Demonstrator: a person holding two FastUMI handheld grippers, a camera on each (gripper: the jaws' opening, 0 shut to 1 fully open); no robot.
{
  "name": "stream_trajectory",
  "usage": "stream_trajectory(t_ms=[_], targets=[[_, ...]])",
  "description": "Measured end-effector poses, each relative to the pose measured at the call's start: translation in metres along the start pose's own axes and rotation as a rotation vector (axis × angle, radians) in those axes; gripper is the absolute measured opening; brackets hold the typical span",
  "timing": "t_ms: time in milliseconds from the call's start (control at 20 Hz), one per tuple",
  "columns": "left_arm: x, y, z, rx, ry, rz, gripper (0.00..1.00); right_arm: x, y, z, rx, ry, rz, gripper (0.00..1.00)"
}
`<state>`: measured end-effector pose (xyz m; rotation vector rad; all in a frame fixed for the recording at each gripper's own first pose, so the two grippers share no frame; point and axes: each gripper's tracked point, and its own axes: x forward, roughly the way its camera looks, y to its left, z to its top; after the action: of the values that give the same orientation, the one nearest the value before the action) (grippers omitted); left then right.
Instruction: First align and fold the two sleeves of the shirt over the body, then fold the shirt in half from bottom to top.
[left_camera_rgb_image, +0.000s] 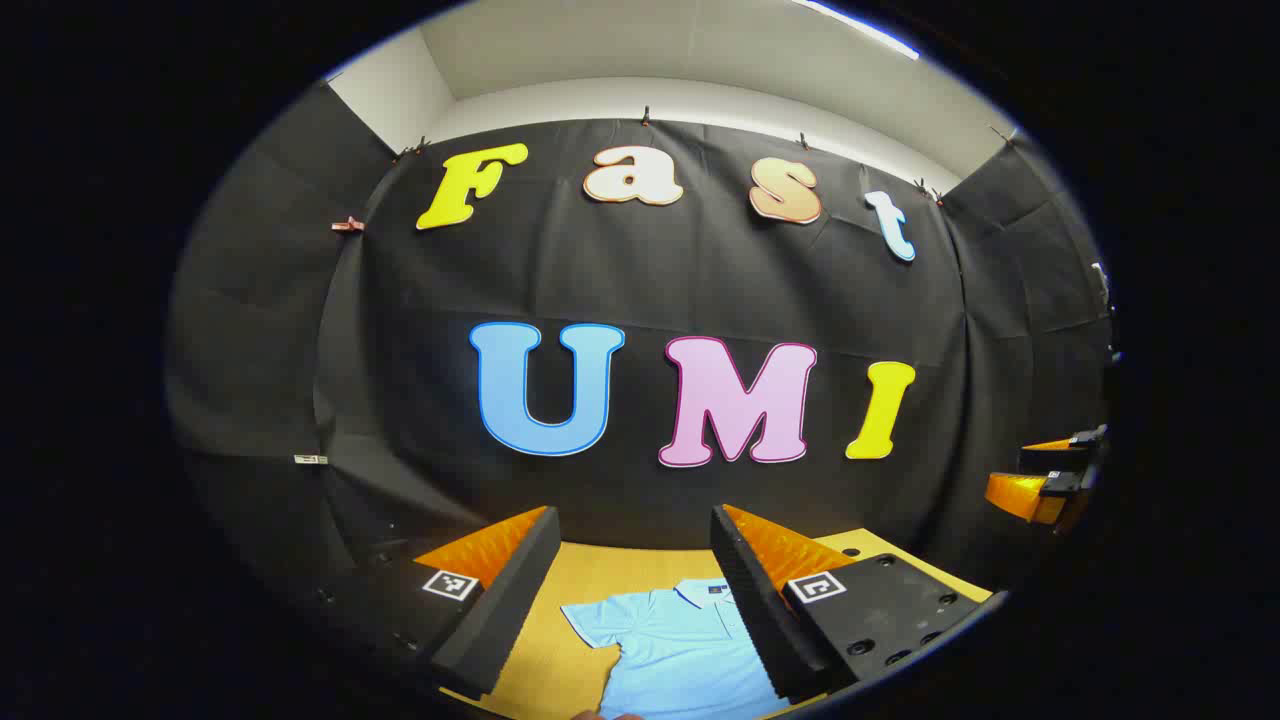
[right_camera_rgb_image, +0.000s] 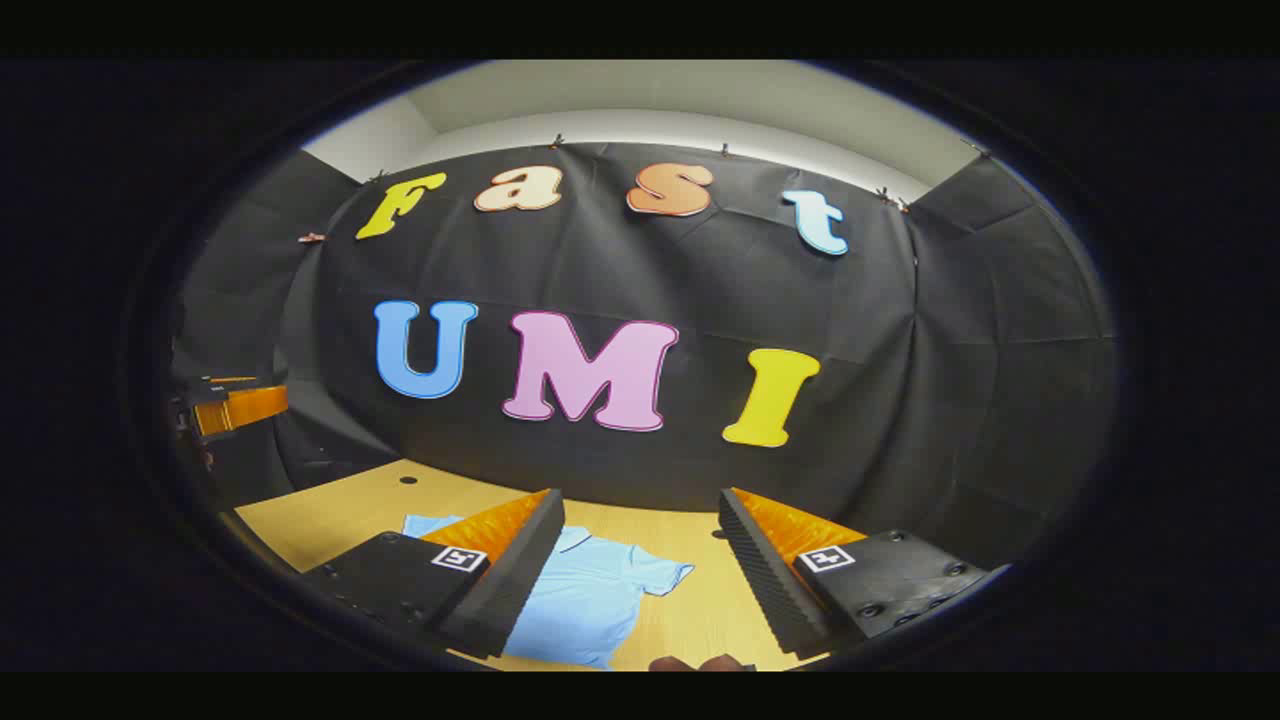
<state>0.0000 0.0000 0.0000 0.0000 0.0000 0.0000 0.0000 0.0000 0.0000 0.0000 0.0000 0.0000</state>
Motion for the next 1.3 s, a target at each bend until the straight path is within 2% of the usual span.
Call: stream_trajectory(t_ms=[650, 1300], targets=[[-0.006, 0.0, 0.002, 0.019, 0.0, -0.009, 0.96, -0.008, -0.013, -0.003, 0.023, 0.024, -0.049, 0.97], [-0.012, 0.029, 0.005, -0.002, -0.006, -0.01, 0.97, 0.016, -0.004, 0.021, -0.015, 0.011, -0.038, 0.95]])
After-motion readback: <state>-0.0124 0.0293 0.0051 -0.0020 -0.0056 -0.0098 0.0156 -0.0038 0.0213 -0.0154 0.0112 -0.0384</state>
